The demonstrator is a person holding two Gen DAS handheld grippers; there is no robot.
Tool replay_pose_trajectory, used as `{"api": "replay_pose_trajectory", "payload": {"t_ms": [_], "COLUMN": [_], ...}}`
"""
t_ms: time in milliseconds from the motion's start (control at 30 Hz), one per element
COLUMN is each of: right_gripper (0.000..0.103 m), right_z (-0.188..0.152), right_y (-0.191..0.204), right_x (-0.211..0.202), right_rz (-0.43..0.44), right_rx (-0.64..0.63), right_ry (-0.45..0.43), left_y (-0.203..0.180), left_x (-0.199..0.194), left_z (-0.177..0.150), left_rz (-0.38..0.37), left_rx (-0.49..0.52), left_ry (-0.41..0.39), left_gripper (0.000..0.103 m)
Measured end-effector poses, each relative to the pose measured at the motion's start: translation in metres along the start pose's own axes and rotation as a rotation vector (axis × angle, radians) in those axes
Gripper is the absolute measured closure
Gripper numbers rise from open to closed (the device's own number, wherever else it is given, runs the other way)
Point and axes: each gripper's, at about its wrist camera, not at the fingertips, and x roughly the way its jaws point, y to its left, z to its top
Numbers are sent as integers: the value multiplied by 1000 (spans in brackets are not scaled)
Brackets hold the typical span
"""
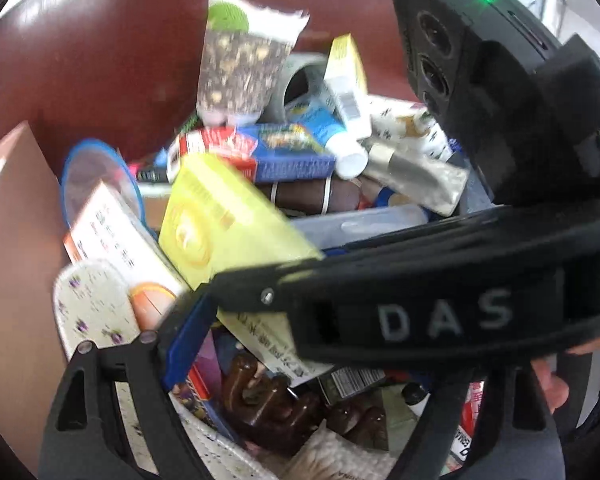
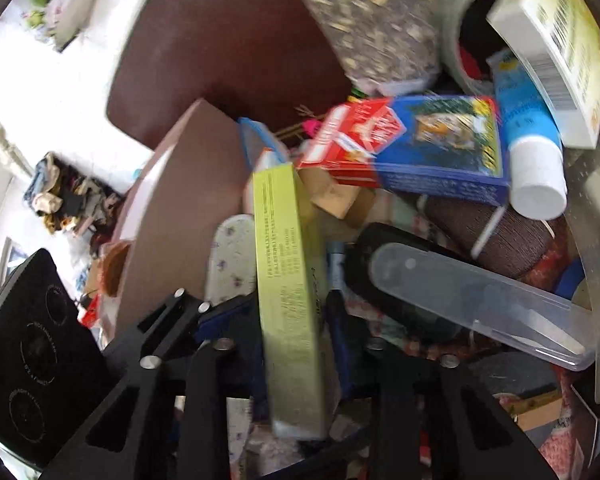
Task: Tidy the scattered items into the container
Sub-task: 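Grasp the yellow medicine box by its narrow end with the right tool, then lift the yellow box with the right tool and release it into the white box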
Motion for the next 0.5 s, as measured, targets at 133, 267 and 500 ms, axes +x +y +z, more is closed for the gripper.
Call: {"api": "replay_pose_trajectory", "payload": {"t_ms": [133,267,500], "right_gripper": [80,80,80], "right_z": [-2,-3,-1], "right_y": [-5,2,4], "right_x": [1,-14,-26], "right_rz": [-15,-36,-34], "right_rx": [10,-11,-3], "right_ry": [-2,-64,-103], "left_y": [-10,-23,-35], "left_x": [1,-11,-19], "left_z": [-1,2,2], "left_rz": [64,122,161], "left_rx": [17,39,71], "left_ry": [8,-21,-54], "left_gripper": [30,46,52]}}
